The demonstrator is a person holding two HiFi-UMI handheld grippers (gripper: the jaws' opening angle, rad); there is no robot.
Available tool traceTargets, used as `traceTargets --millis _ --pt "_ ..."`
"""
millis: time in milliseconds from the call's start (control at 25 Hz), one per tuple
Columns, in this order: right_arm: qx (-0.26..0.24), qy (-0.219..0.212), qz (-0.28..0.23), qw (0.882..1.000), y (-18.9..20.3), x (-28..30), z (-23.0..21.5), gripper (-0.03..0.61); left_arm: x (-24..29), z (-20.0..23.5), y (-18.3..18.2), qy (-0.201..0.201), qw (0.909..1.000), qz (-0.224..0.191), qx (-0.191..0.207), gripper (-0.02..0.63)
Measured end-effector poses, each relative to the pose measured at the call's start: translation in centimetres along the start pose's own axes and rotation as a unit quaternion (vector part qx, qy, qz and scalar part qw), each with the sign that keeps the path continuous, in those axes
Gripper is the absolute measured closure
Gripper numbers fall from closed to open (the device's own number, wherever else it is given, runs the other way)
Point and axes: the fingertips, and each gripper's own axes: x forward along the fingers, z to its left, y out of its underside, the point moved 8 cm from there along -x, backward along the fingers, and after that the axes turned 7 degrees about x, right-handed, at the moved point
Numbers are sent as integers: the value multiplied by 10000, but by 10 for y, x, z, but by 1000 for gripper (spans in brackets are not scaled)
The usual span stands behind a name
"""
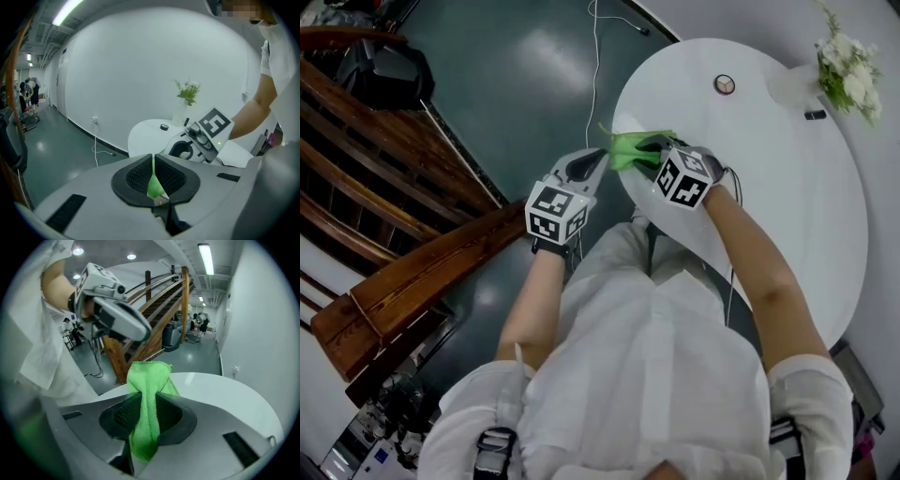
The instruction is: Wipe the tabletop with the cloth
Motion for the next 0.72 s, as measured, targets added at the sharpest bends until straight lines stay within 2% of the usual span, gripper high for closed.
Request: traceTargets --millis 120,240,400,520,600,720 --pt "-84 -306 110 9994 18 -12 34 502 1 -6 -6 89 9999 -34 109 586" --pt "40 -493 214 9985 39 -28 67 502 2 -13 -15 180 9995 -115 211 586" --pt "340 -719 501 9956 69 -51 97 502 10 -21 -35 353 9982 -261 411 586" --pt "748 -859 710 9910 91 -71 111 502 19 -30 -51 458 9970 -357 514 586" --pt "1221 -739 543 9883 99 -86 116 502 20 -37 -61 511 9961 -427 571 586" --pt "2082 -137 -105 9779 98 -117 109 502 22 -40 -82 601 9934 -621 757 586"
